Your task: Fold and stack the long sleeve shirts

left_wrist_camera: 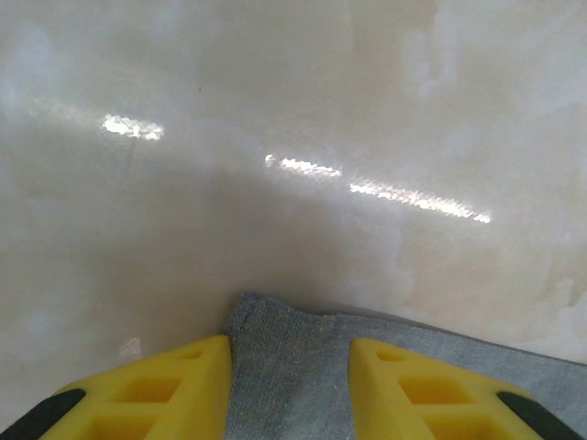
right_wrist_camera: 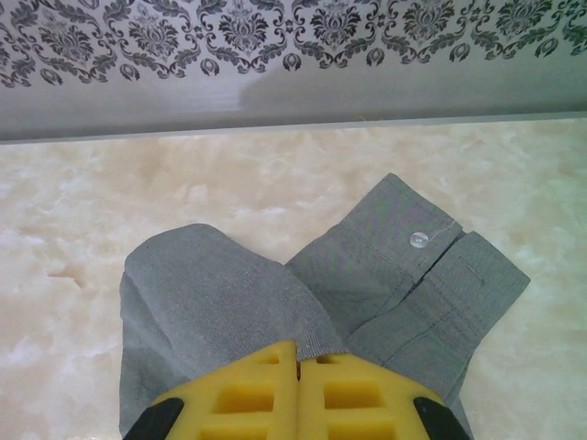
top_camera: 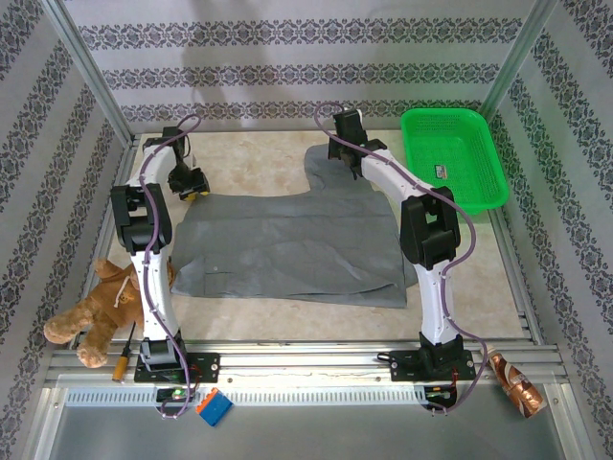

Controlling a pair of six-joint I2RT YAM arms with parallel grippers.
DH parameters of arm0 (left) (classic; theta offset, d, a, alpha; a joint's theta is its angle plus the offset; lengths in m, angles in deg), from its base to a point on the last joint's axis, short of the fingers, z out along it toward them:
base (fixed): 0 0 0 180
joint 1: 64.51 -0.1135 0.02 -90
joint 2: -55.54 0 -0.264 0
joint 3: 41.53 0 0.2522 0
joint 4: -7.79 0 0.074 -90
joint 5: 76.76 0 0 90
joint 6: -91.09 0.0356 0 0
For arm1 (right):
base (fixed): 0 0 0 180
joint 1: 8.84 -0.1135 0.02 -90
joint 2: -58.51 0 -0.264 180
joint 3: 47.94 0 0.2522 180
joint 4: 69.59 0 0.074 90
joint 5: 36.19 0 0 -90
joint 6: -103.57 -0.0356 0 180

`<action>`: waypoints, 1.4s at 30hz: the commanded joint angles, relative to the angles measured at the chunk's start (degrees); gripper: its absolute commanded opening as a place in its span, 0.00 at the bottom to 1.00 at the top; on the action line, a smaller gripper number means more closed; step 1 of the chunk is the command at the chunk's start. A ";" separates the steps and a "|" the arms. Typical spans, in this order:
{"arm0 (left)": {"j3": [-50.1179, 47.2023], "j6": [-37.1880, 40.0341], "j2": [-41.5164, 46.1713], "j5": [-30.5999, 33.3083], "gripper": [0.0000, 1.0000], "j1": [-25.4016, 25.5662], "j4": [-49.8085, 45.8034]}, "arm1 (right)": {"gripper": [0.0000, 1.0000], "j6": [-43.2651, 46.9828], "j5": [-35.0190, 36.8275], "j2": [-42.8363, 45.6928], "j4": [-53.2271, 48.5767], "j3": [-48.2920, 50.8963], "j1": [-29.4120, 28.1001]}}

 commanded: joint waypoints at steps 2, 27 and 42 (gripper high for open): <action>-0.14 0.65 -1.69 1.62 0.34 0.55 0.22 | 0.00 0.76 -0.50 3.12 -0.32 1.31 -0.78; -9.88 3.61 11.92 -2.11 0.02 0.57 5.98 | 0.00 -0.35 -4.09 10.17 3.22 7.11 1.42; -20.69 8.52 22.67 0.10 0.02 0.56 8.84 | 0.00 1.92 -3.94 28.90 5.06 25.94 2.16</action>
